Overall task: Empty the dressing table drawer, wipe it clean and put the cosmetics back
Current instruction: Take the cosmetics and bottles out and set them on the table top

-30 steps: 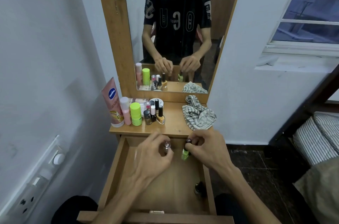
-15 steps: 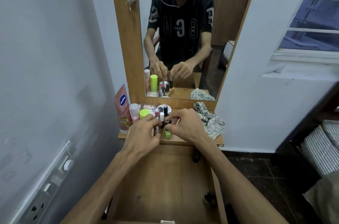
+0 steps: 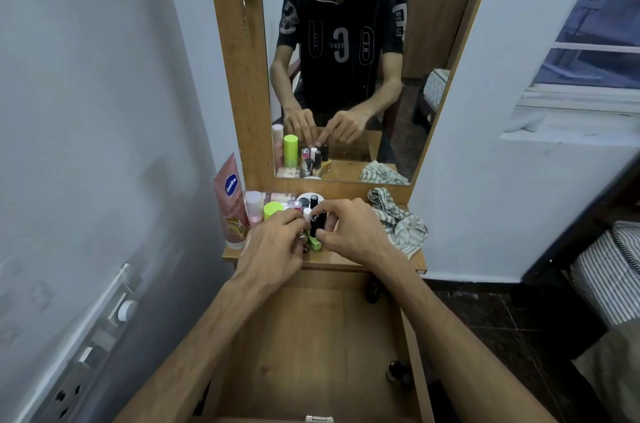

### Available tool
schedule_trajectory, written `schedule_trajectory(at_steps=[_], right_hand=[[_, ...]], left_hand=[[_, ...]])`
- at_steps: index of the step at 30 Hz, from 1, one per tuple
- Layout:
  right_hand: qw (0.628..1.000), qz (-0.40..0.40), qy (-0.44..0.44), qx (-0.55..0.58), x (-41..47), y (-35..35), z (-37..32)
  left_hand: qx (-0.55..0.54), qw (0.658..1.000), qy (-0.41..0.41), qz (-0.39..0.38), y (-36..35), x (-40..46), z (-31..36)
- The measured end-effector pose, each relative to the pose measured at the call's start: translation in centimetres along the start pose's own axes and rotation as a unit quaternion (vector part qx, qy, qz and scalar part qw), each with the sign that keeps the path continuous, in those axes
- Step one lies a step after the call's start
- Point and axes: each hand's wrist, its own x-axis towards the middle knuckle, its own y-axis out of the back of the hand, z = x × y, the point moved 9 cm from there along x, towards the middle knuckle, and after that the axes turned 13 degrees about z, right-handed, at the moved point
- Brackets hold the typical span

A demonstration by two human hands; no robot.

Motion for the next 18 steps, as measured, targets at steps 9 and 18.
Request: schedule_trajectory(at_steps=[9,18], right_hand=[[0.997,0.029,-0.031,0.060,-3.6,2.3,2.8],[0.973,-0.176,-0.131,-0.075,-12.1,2.2,9.6]], left_hand=[[-0.052,0.996,-0.006,0.071,1.6,-0.8,1.1],[-0.089,0.996,0.015,0.001,-4.1,-6.8,5.0]])
